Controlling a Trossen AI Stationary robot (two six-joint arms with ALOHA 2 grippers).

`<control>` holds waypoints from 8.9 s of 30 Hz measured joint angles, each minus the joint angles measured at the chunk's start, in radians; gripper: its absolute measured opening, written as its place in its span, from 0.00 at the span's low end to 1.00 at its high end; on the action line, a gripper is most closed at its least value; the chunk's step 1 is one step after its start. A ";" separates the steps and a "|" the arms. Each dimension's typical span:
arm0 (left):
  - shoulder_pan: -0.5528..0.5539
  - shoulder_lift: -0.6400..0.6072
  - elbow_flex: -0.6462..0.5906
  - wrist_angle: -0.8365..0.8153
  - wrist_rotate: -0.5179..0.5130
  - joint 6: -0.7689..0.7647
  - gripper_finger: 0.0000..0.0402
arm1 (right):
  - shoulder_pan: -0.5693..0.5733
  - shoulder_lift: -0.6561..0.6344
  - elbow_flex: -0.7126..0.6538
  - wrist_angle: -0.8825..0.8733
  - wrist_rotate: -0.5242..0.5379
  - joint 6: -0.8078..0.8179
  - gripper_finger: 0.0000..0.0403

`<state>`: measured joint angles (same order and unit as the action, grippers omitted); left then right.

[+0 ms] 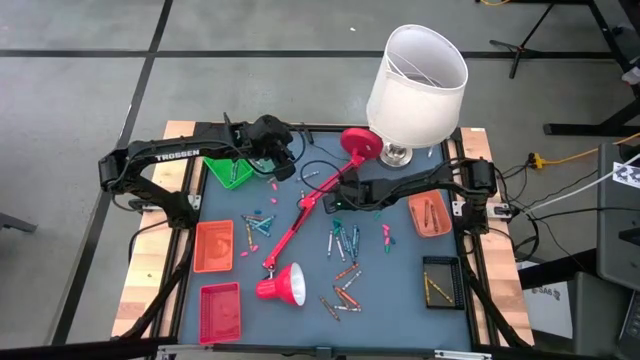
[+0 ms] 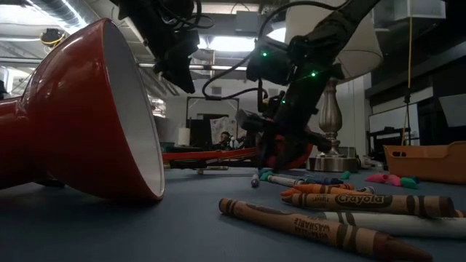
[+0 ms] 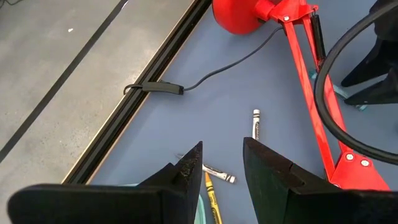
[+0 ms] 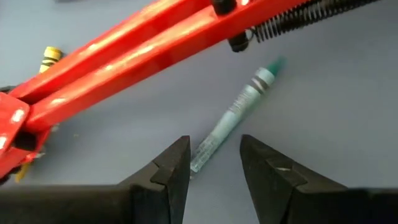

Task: Sort crayons
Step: Put the green crayon into the green bin

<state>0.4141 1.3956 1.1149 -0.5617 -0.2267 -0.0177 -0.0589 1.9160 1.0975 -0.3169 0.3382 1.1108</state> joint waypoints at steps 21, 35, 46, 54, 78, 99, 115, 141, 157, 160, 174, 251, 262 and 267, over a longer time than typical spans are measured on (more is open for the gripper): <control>0.000 0.000 -0.001 0.000 0.000 0.001 0.25 | 0.000 -0.004 0.002 -0.092 -0.052 -0.048 0.34; 0.000 0.000 -0.001 -0.004 0.000 0.002 0.25 | 0.000 -0.003 0.000 -0.111 -0.045 -0.096 0.02; 0.000 0.001 -0.001 -0.040 0.000 0.004 0.25 | -0.002 -0.017 -0.001 -0.114 -0.095 -0.165 0.07; -0.005 0.001 -0.001 -0.082 0.008 0.004 0.25 | 0.001 -0.083 -0.006 -0.188 -0.201 -0.252 0.03; -0.115 0.001 -0.001 -0.069 0.196 0.252 0.25 | 0.000 -0.323 -0.002 -0.017 -0.253 -0.692 0.05; -0.209 0.001 -0.001 0.076 0.195 0.369 0.25 | 0.000 -0.323 -0.001 0.298 -0.279 -0.993 0.05; -0.215 0.001 -0.001 0.108 0.300 0.369 0.25 | 0.000 -0.323 -0.001 0.300 -0.279 -1.051 0.05; -0.215 0.000 -0.001 0.158 0.362 0.357 0.25 | 0.000 -0.323 -0.001 0.300 -0.279 -1.120 0.05; -0.214 0.000 -0.001 0.152 0.332 0.360 0.14 | 0.000 -0.323 0.000 0.315 -0.279 -1.120 0.05; -0.214 0.000 -0.001 0.152 0.331 0.360 0.08 | 0.000 -0.323 0.000 0.316 -0.280 -1.120 0.05; -0.214 0.000 -0.001 0.152 0.332 0.361 0.04 | 0.000 -0.323 0.000 0.315 -0.285 -1.118 0.05; 0.180 0.110 -0.001 -0.705 -0.129 -0.366 0.04 | 0.000 -0.324 0.000 0.187 -0.324 -1.120 0.41; 0.180 0.110 -0.001 -0.704 -0.168 -0.335 0.05 | 0.000 -0.324 0.000 0.187 -0.324 -1.120 0.41; 0.180 0.110 -0.001 -0.702 -0.239 -0.312 0.17 | 0.000 -0.324 0.000 0.187 -0.324 -1.120 0.41</control>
<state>0.5938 1.5060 1.1137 -1.2642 -0.4653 -0.3294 -0.0593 1.5921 1.0973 -0.1303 0.0147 -0.0090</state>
